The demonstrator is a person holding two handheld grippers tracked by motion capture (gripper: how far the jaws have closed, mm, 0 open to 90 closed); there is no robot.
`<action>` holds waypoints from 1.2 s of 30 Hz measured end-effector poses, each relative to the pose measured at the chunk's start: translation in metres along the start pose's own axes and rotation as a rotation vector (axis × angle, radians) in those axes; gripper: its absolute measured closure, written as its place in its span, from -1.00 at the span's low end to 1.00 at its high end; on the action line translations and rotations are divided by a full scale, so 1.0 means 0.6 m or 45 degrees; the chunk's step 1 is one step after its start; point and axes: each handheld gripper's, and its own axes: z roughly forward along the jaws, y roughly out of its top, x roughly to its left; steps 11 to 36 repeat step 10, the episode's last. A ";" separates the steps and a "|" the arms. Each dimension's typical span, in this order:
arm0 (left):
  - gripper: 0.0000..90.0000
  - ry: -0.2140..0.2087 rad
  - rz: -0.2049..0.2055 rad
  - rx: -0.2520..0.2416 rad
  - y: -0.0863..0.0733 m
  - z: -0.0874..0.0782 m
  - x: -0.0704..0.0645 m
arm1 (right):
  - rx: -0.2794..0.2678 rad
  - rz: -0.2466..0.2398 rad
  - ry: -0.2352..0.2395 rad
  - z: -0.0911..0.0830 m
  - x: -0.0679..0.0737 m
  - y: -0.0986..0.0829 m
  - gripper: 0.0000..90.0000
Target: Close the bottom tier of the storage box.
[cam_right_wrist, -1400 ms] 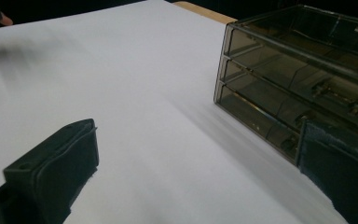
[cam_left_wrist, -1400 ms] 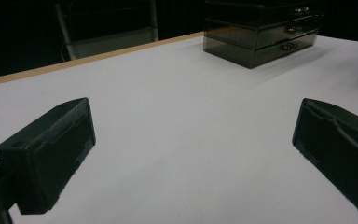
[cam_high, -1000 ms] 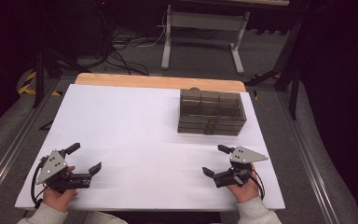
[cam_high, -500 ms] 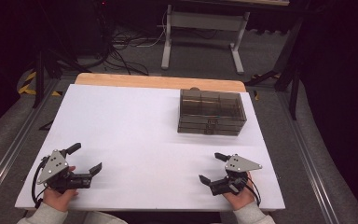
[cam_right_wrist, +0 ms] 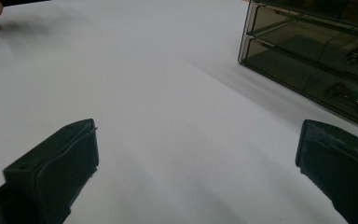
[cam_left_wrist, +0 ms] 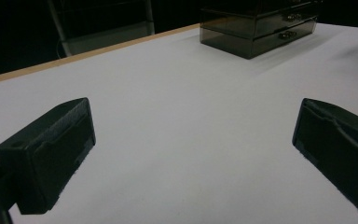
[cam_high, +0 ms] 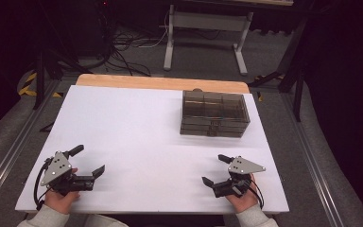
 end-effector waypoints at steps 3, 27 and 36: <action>-0.99 -0.001 -0.002 0.001 0.000 0.000 0.000 | -0.004 0.004 -0.002 -0.001 0.000 0.000 -1.00; -0.99 0.005 -0.012 0.008 0.001 -0.002 0.001 | -0.017 0.002 -0.007 -0.003 -0.001 0.000 -1.00; -0.99 0.005 -0.012 0.008 0.001 -0.002 0.001 | -0.017 0.002 -0.007 -0.003 -0.001 0.000 -1.00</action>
